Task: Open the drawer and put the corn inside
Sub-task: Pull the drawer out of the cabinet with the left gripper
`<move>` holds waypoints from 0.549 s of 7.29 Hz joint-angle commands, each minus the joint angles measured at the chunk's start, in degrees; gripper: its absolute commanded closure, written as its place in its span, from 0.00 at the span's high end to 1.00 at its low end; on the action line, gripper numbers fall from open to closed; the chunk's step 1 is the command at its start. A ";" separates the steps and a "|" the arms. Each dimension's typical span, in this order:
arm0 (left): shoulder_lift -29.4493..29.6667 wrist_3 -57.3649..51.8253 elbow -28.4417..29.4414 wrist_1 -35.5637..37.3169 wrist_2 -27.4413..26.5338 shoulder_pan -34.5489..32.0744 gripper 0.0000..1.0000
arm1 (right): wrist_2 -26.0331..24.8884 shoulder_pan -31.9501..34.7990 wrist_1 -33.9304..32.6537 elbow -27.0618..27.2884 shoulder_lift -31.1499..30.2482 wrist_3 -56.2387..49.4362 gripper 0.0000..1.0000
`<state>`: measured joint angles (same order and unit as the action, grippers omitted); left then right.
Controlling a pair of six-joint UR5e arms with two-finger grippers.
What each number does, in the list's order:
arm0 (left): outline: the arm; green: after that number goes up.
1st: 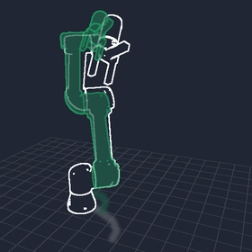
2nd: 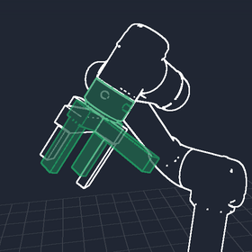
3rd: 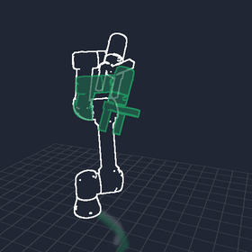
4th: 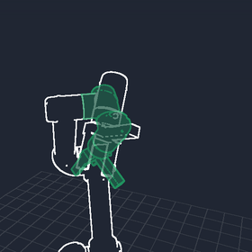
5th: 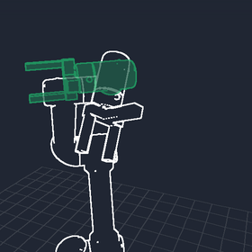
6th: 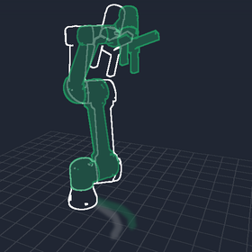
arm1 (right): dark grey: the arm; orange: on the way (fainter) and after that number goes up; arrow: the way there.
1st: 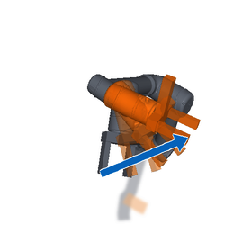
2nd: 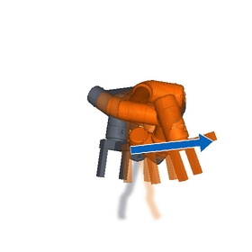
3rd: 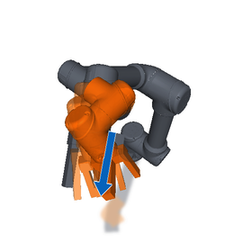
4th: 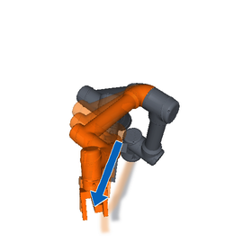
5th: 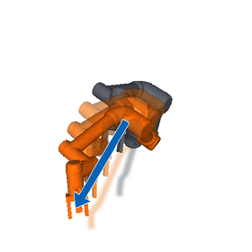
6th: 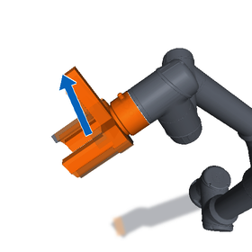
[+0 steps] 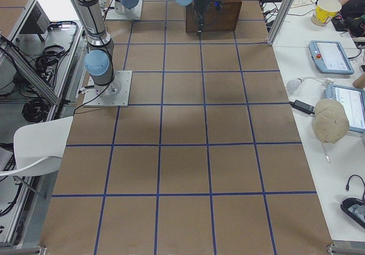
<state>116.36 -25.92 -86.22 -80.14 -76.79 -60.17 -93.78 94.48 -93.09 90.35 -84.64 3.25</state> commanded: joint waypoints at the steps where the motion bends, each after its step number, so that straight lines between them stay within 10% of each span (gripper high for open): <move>1: 0.00 -0.01 0.09 -0.10 -0.02 0.40 1.00 | 0.00 0.00 0.02 0.00 0.00 0.00 1.00; 4: 0.00 -0.80 0.18 0.08 -1.60 1.45 1.00 | 0.00 0.00 0.02 0.00 0.00 0.00 1.00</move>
<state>116.36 -26.47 -86.10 -80.13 -77.90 -58.95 -93.78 94.48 -93.08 90.35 -84.64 3.25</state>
